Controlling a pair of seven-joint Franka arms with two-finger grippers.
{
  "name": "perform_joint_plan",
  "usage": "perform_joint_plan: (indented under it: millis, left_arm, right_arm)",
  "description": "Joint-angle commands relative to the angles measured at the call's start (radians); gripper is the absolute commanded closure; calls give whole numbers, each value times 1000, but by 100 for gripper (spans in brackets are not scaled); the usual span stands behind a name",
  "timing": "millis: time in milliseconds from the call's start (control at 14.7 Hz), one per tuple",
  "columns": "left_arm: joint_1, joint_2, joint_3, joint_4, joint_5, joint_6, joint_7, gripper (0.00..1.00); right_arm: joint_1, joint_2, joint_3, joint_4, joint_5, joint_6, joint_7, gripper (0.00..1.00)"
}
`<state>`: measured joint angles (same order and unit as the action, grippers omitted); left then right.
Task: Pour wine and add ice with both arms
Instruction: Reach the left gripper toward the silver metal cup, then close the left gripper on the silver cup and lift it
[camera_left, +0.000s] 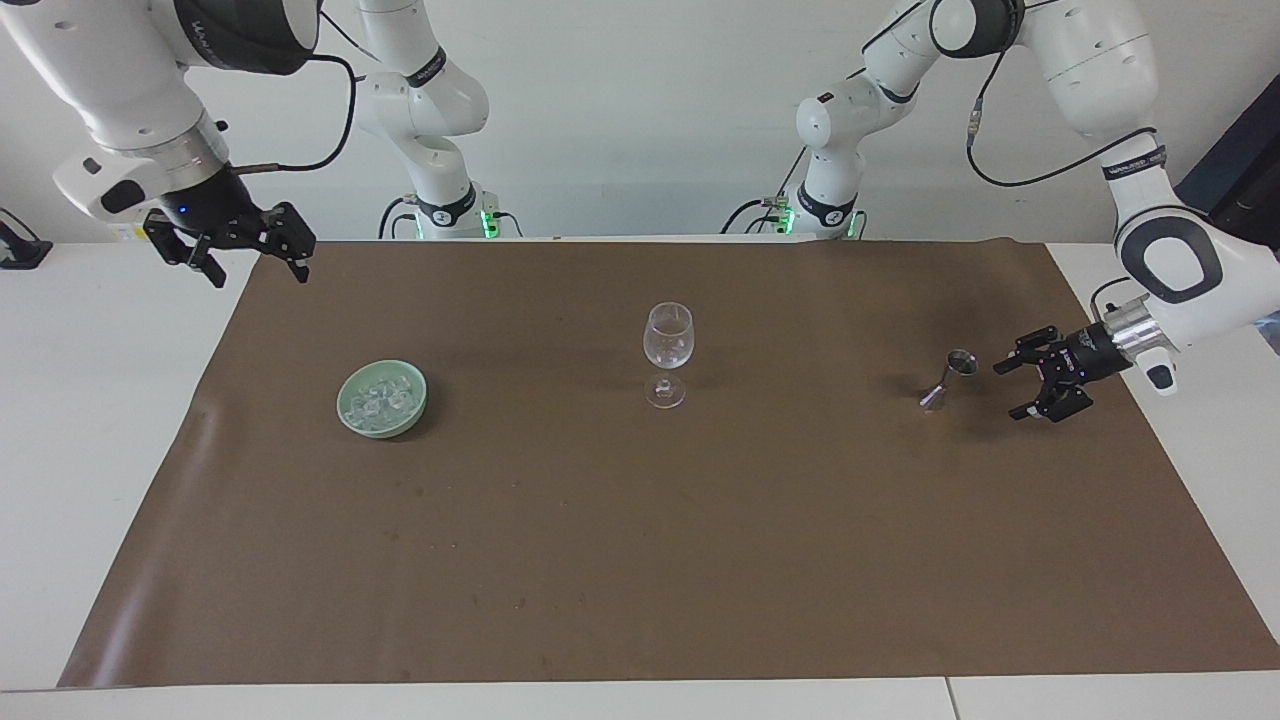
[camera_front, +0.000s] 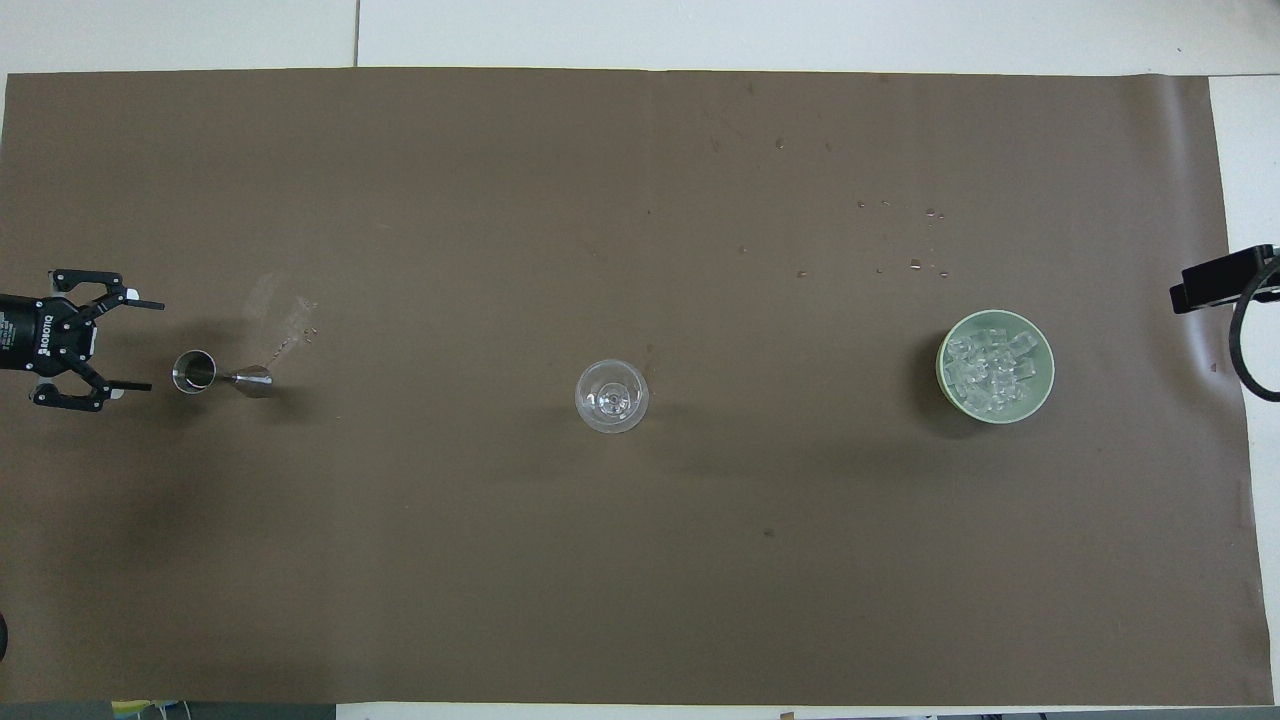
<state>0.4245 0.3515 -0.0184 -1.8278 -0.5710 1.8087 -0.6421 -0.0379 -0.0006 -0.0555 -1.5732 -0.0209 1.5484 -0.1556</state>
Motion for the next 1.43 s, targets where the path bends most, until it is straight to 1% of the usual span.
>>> perform_joint_plan:
  millis: [0, 68, 204, 272, 476, 680, 816, 951, 1019, 1359]
  left_arm:
    - [33, -55, -8, -77, -15, -9, -2, 0]
    - [27, -66, -8, -100, -15, -17, -5, 0]
    - [-7, -71, -8, -105, -10, -11, -21, 0]
    - [2, -71, -8, -108, -10, -9, -21, 0]
    - [28, -91, -9, -165, -18, 12, -21, 0]
    - [34, -115, -9, -220, -55, 27, -57, 0]
    - [51, -131, -9, -266, -131, 64, -70, 0]
    - [54, -154, -11, -344, -211, 145, -170, 0]
    - [54, -161, -11, -367, -243, 162, -174, 0]
    - [57, -172, -12, -384, -305, 156, -177, 0]
  right_arm:
    - [-10, -18, 5, -18, 7, -4, -9, 0]
    - [-10, -18, 5, -18, 7, -4, -9, 0]
    - [-10, -18, 5, -18, 7, -4, -9, 0]
    - [-10, -18, 5, -18, 7, -4, -9, 0]
    - [-10, -18, 5, -18, 7, -4, -9, 0]
    - [-10, -19, 5, -18, 7, -4, -9, 0]
    - [-10, -18, 5, -18, 7, -4, -9, 0]
    - [-10, -19, 5, -18, 7, -4, -9, 0]
    - [-10, -18, 5, -18, 7, -4, -9, 0]
    - [-10, -18, 5, -18, 7, -4, -9, 0]
